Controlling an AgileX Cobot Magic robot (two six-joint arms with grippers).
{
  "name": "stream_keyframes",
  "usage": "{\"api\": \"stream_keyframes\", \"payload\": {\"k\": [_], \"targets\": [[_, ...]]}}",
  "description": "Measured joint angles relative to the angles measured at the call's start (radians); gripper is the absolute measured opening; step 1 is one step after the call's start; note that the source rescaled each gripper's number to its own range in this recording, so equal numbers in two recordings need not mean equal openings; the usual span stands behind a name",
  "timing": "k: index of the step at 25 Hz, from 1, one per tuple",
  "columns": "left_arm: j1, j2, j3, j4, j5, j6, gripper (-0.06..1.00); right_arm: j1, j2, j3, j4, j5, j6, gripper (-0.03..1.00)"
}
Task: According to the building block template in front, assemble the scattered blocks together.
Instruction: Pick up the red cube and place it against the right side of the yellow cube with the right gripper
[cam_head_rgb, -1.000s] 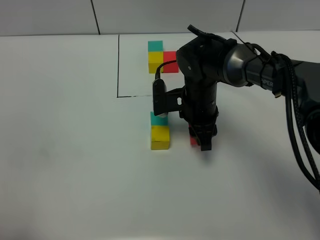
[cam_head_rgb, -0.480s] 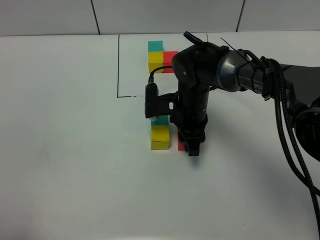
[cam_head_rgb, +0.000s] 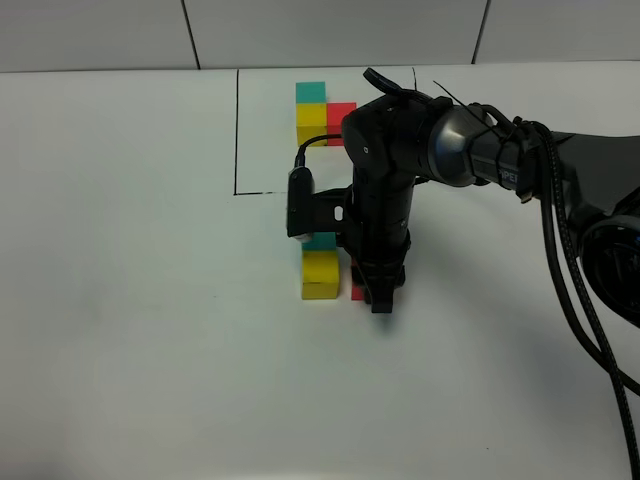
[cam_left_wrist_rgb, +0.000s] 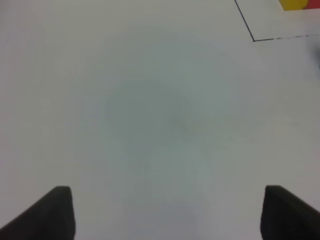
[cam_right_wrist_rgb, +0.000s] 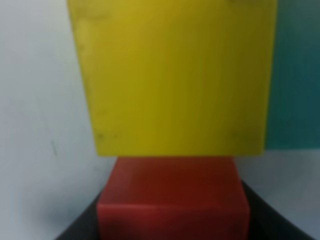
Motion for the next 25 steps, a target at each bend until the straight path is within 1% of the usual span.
{"api": "stream_keyframes", "payload": {"k": [7,19,25], "targets": [[0.0,0.0,0.0,0.0,0.0,0.0,0.81,0.017,0.002,-0.004,-0.005,-0.046,0.0,0.01],[0.0,0.0,0.0,0.0,0.0,0.0,0.81,0.019,0.003,-0.007,0.004,-0.048,0.0,0.01],[0.0,0.0,0.0,0.0,0.0,0.0,0.81,0.019,0.003,-0.007,0.005,-0.051,0.031,0.01]]}}
